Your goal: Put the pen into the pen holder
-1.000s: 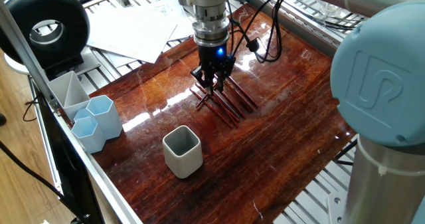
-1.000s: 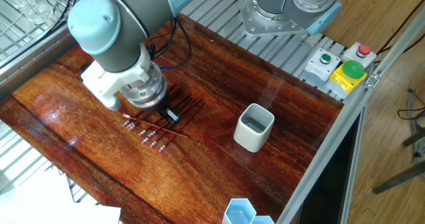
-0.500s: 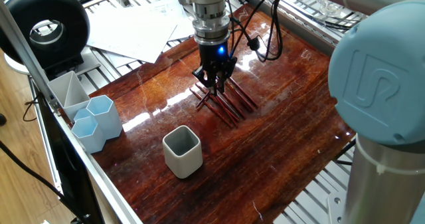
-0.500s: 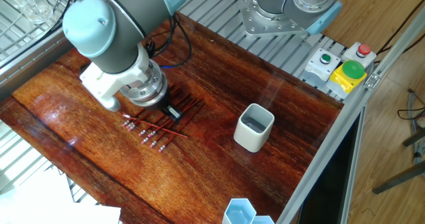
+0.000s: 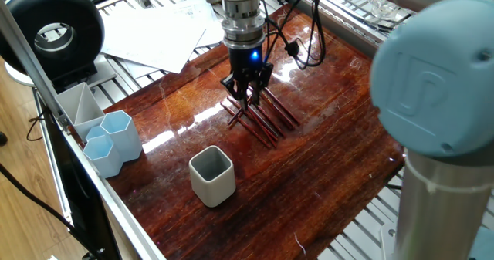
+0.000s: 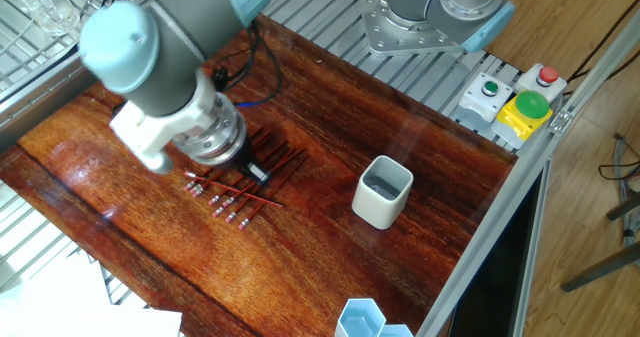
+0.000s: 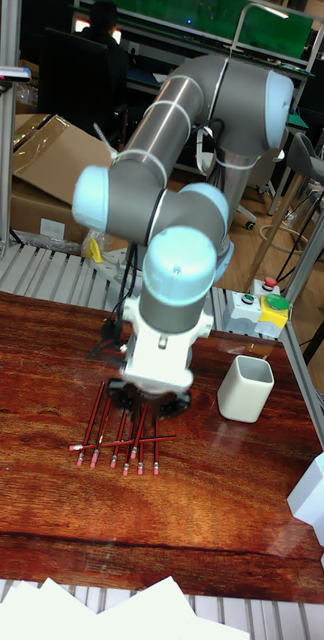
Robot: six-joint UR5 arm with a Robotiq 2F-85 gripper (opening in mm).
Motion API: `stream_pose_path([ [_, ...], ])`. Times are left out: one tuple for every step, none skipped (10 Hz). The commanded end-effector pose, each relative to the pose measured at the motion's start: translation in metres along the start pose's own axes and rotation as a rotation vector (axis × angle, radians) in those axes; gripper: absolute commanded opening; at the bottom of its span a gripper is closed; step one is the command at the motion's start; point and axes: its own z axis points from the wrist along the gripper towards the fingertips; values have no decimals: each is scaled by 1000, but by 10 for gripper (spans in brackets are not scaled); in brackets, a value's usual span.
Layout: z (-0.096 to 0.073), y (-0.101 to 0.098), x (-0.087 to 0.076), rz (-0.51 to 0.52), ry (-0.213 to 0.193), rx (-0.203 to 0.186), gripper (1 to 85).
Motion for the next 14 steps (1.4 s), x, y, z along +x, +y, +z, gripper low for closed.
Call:
stream_pose_path([
  [9, -6, -18, -17, 17, -2, 357],
  [8, -4, -13, -6, 40, -4, 353],
  [5, -1, 1, -10, 83, -15, 340],
  [2, 1, 6, -15, 89, -19, 340],
  [1, 2, 4, -15, 88, -18, 340],
  [4, -1, -2, -15, 79, -3, 340],
  [6, -3, -5, -14, 75, 6, 337],
  [7, -1, -6, -14, 74, 0, 337],
  [8, 0, -7, -13, 81, 1, 337],
  [9, 0, -6, -11, 90, 3, 330],
  [9, 1, -5, -10, 94, 2, 323],
  [9, 1, -5, -8, 98, 2, 323],
  [10, 1, -7, -7, 98, 5, 320],
  [11, 2, -7, -7, 98, 5, 320],
])
